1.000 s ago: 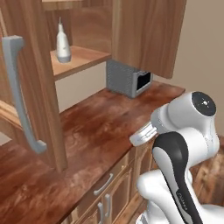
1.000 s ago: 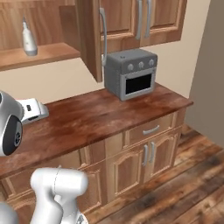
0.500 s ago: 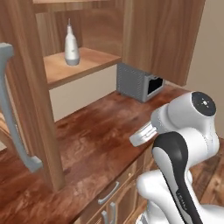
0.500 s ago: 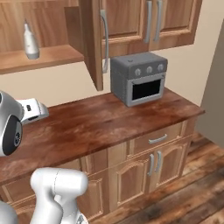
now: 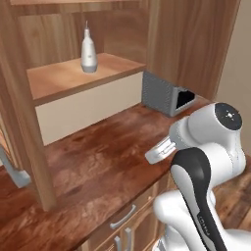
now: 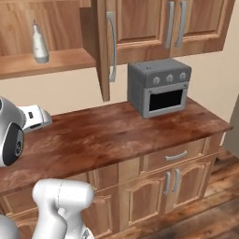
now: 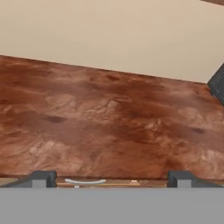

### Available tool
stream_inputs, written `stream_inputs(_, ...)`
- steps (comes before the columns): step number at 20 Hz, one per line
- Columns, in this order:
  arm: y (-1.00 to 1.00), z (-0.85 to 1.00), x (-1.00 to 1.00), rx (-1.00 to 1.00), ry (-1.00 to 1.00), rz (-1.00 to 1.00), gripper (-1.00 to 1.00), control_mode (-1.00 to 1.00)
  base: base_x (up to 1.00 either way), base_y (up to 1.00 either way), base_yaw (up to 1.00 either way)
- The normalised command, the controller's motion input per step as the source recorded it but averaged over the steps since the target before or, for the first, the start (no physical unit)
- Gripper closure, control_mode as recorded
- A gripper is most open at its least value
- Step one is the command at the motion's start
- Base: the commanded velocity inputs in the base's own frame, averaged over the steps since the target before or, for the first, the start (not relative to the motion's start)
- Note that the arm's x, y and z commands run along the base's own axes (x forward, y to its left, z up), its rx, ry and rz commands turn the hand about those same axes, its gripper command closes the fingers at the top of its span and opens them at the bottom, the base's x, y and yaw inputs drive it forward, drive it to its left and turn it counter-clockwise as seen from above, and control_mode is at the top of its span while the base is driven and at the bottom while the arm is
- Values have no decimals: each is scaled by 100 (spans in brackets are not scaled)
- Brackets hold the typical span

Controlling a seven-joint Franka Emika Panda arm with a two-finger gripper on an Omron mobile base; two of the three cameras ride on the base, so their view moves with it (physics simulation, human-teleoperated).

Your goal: Move the condiment bottle and oil and vinegar bottle from the cabinet to the dining counter.

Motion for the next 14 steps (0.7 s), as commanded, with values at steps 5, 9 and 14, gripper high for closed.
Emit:
stream_inputs(5, 0, 0, 0, 0, 0, 0, -100, 100, 63, 0, 26)
stream_inputs(9, 0, 0, 0, 0, 0, 0, -100, 100, 70, 0, 28)
stream_inputs(14, 0, 0, 0, 0, 0, 0, -100, 100, 71, 1, 30)
